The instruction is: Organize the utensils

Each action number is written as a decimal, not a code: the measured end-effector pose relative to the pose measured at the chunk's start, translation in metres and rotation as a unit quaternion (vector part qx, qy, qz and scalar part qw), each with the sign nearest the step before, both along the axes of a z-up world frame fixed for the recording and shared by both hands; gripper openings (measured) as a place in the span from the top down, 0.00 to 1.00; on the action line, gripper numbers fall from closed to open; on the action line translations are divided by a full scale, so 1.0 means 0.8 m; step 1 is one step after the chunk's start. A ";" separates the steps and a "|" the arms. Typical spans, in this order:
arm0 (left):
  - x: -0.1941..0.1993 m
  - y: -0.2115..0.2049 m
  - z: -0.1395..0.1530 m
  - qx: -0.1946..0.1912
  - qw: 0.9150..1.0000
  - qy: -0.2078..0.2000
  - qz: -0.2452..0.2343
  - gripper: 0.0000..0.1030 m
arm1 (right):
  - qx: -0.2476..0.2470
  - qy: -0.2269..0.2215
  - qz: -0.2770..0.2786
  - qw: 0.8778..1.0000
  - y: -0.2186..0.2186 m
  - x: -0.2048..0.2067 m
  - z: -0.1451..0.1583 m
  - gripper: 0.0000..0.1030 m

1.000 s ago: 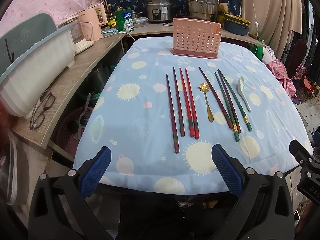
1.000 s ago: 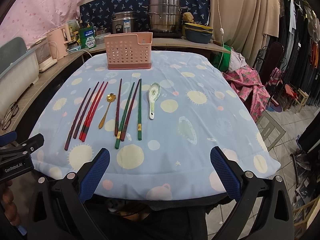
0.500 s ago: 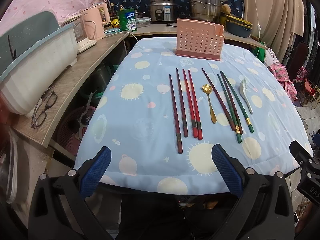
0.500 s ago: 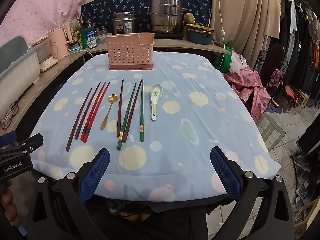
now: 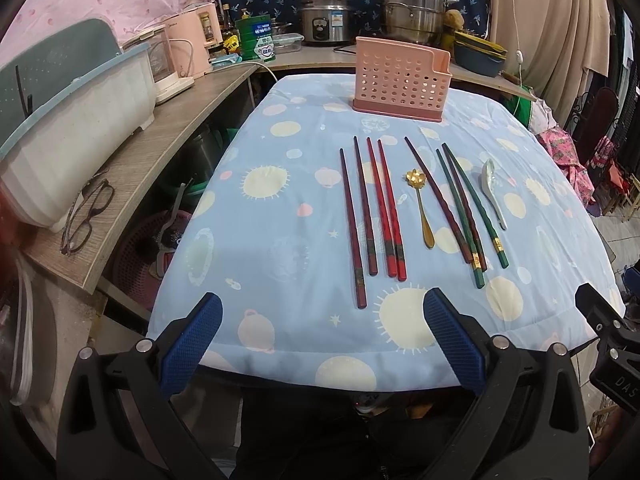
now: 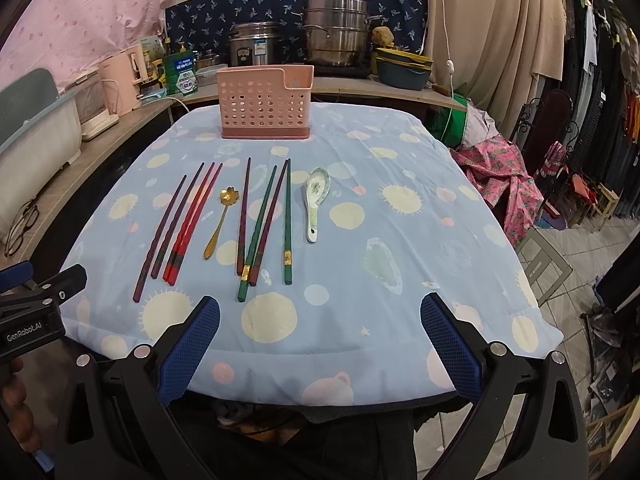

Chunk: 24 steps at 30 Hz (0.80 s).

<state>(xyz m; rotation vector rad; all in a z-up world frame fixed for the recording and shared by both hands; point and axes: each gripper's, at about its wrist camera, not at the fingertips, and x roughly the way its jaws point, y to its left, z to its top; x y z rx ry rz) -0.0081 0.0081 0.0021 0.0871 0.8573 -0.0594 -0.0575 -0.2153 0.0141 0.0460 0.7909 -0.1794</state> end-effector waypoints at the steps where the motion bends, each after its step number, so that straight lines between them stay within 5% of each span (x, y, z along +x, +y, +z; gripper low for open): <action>1: 0.000 0.001 0.000 0.000 1.000 0.000 -0.001 0.07 | 0.001 0.000 0.000 1.000 0.000 0.001 0.000 0.07; 24: 0.004 0.000 -0.001 0.000 1.000 0.002 -0.001 0.07 | 0.001 0.000 0.001 1.000 0.000 0.001 0.000 0.07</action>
